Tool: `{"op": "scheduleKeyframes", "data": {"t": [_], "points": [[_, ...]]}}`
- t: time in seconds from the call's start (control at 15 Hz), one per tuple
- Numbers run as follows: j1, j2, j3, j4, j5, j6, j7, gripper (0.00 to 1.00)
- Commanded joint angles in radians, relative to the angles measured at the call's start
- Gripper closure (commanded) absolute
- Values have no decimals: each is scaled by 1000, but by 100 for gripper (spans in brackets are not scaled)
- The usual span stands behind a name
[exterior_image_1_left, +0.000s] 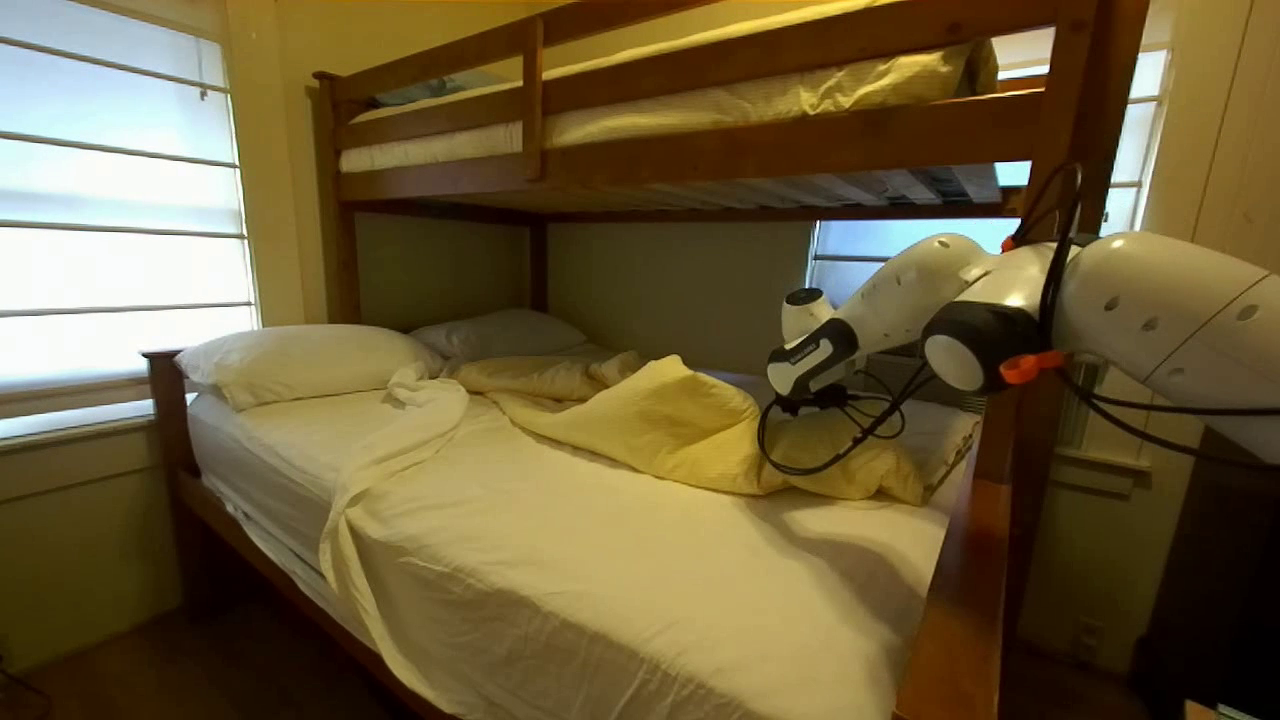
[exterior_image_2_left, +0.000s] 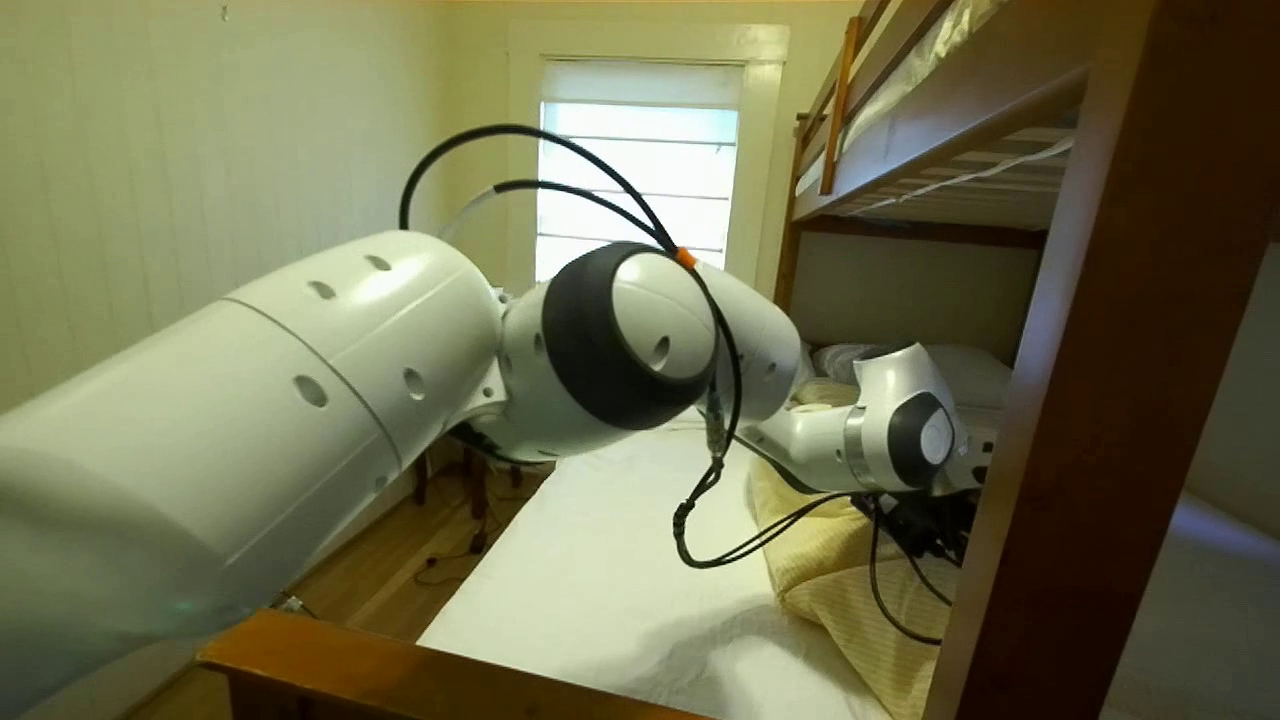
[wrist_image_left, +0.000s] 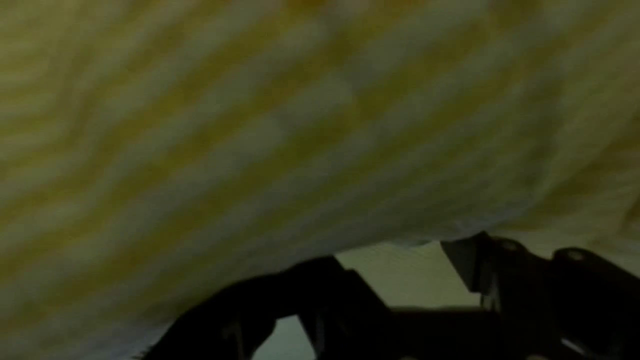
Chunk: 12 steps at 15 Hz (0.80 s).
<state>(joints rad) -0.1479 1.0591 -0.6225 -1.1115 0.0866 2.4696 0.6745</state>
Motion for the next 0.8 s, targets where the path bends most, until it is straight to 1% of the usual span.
{"op": "scheduleKeyframes", "data": {"t": [0.0,0.13,0.27,0.33,0.53,0.67,0.73], "points": [[-81,60,86,129,-33,-146,46,69],[-115,67,140,165,-26,-183,48,84],[-143,68,193,194,-14,-179,46,98],[-128,64,180,187,36,-174,23,99],[-121,40,205,177,33,-183,16,100],[-112,13,234,158,39,-189,-7,99],[-110,-5,259,143,47,-195,-27,99]]}}
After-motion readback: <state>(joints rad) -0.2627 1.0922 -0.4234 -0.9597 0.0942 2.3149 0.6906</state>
